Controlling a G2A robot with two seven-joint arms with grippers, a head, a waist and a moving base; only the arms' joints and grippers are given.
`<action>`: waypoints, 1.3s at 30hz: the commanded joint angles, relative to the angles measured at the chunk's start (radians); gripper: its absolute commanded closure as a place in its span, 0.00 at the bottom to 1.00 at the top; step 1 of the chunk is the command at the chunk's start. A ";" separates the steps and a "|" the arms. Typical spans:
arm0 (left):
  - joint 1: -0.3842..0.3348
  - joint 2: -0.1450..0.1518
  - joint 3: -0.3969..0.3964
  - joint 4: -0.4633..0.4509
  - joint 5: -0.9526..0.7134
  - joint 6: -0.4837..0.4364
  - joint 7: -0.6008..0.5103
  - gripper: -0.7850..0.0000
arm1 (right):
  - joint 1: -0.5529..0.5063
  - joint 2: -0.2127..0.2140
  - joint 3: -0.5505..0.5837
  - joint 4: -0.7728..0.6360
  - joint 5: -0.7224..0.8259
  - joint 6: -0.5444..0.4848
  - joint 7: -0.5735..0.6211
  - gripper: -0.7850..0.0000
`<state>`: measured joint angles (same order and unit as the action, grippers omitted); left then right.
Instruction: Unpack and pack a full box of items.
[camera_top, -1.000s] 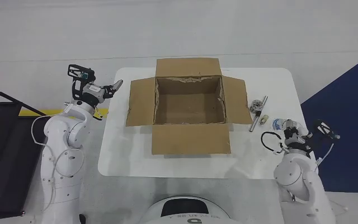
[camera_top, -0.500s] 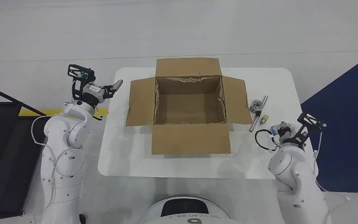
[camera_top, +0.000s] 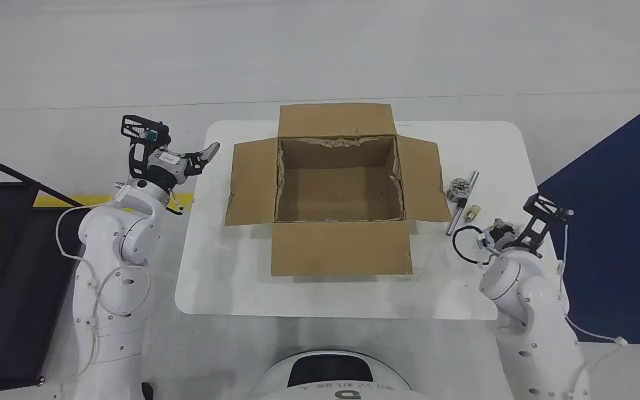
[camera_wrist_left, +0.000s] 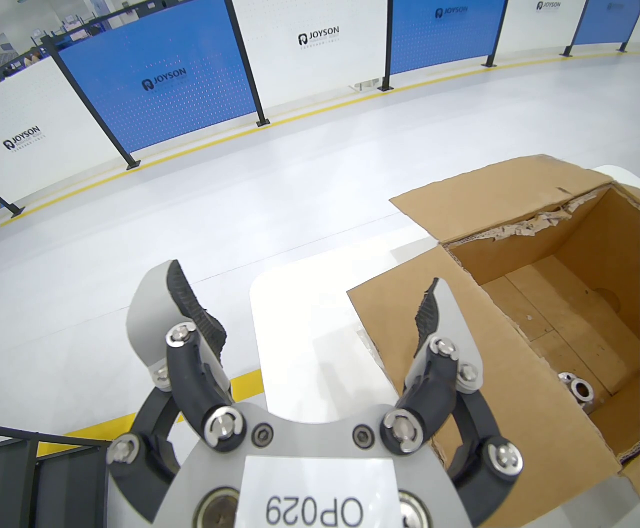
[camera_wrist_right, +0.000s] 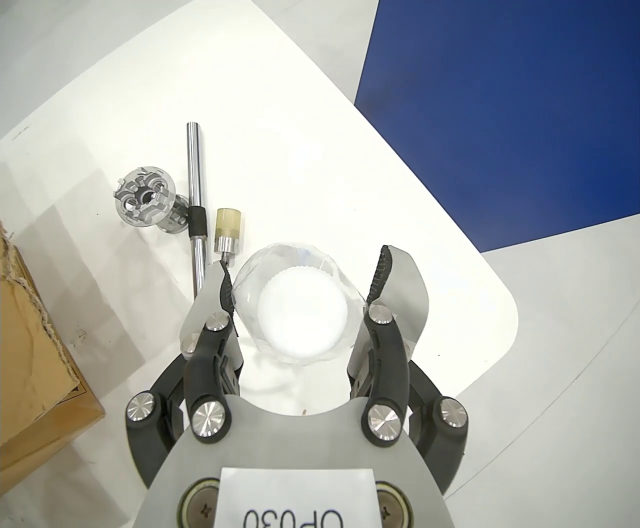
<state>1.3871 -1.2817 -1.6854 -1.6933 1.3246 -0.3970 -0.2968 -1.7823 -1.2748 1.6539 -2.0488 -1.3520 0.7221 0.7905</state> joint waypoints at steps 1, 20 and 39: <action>0.000 0.000 0.000 0.000 0.000 0.000 0.000 0.00 | -0.006 -0.002 0.003 -0.016 0.011 -0.010 -0.013 0.00; 0.000 0.000 0.000 0.000 0.000 0.000 0.000 0.00 | 0.006 -0.015 -0.132 -0.301 0.104 -0.355 -0.235 0.00; 0.000 0.000 0.000 0.000 0.000 0.000 0.000 0.00 | 0.324 -0.023 -0.343 -0.088 0.265 -0.573 0.015 0.00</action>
<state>1.3871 -1.2817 -1.6854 -1.6933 1.3246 -0.3970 -0.2968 -1.4593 -1.2979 1.3234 -2.1607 -1.1016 0.1682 0.7954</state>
